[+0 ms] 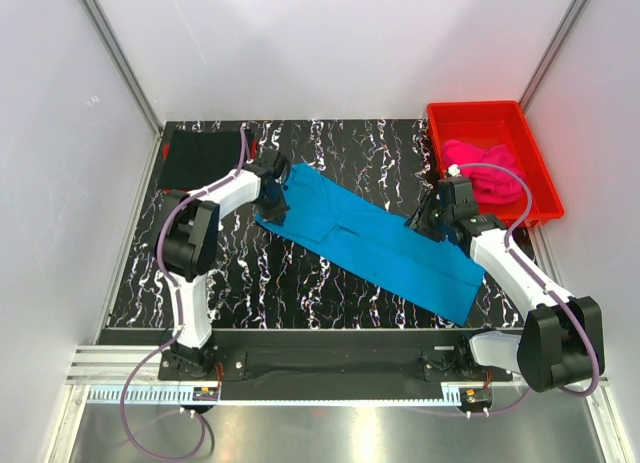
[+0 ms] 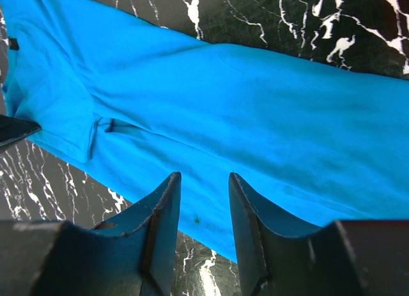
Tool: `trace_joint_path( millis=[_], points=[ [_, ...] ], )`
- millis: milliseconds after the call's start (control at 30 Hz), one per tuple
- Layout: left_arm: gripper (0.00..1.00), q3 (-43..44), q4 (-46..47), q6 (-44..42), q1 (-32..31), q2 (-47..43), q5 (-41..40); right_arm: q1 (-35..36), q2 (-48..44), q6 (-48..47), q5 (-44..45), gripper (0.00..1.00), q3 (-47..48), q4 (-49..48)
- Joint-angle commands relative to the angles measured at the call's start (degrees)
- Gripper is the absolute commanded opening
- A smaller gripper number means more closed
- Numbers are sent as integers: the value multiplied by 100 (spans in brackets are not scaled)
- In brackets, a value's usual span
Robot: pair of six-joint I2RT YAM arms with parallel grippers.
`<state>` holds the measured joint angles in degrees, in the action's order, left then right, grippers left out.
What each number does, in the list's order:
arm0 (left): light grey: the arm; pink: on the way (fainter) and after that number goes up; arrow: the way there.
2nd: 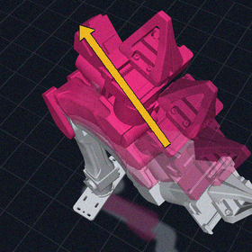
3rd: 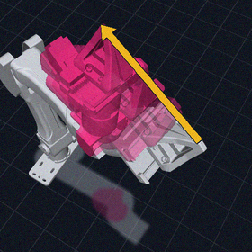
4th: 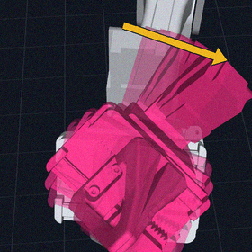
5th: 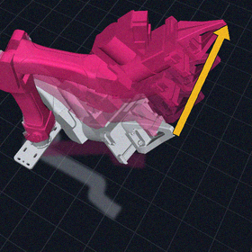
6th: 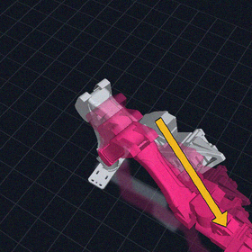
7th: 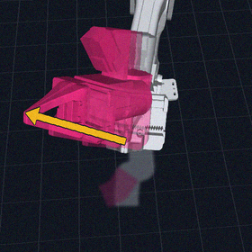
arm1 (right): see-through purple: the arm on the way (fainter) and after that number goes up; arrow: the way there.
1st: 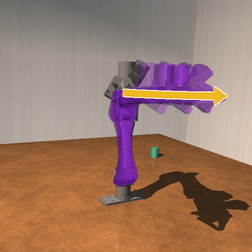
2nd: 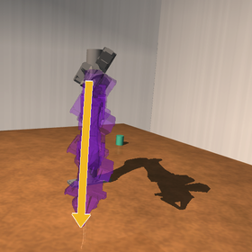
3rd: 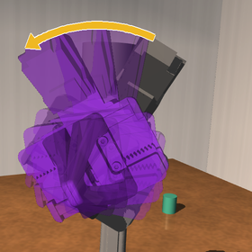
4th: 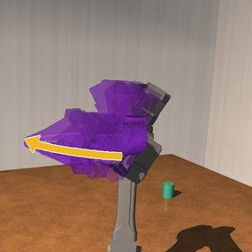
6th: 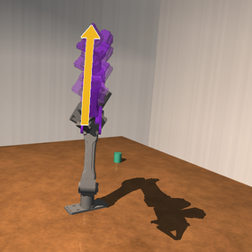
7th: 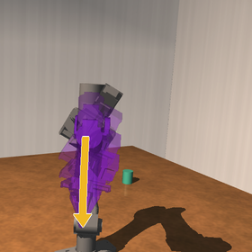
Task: Fold and stack the t-shirts
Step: Fold the tshirt
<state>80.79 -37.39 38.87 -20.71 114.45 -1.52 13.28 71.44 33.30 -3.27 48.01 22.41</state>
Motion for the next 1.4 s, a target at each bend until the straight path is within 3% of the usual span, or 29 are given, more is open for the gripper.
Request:
trace_joint_path(
  millis=[0, 233, 400, 500, 600, 667, 700, 833, 967, 1133, 1267, 1367],
  points=[
    [0, 523, -180, 59, -12, 330, -778, -18, -42, 19, -148, 43, 16, -237],
    [1, 1842, -612, -73, 172, 1315, -842, -18, 186, 168, -227, 46, 173, -343],
    [2, 3570, -639, -257, 383, 2290, -473, -10, 730, 28, -350, 49, 559, -326],
    [7, 4669, -376, -362, 558, 2853, 376, -18, 1143, -51, -796, 49, 710, -202],
    [12, 4955, 117, -293, 734, 2925, 1212, -1, 1250, -87, -851, 49, 640, -202],
    [16, 4649, 449, -292, 779, 2428, 1338, -9, 1215, -227, -790, 50, 604, -124],
    [23, 4430, 521, -327, 788, 2171, 1312, -9, 1223, -288, -685, 50, 604, -80],
    [39, 2632, 794, -345, 770, 748, 830, -9, 1346, -543, -490, 49, 605, 149],
    [45, 1295, 881, -258, 718, -377, 644, -9, 1259, -509, -762, 46, 280, -69],
    [45, 122, 1532, -38, 480, -565, 1048, 288, 1223, -658, -1045, 43, 42, -211],
    [44, 85, 1805, 59, 366, -188, 1110, 754, 1276, -650, -544, 42, -63, 8],
    [44, 646, 1578, 155, 375, 355, 1013, 1009, 1267, -465, -377, 42, -177, -79]
  ],
)
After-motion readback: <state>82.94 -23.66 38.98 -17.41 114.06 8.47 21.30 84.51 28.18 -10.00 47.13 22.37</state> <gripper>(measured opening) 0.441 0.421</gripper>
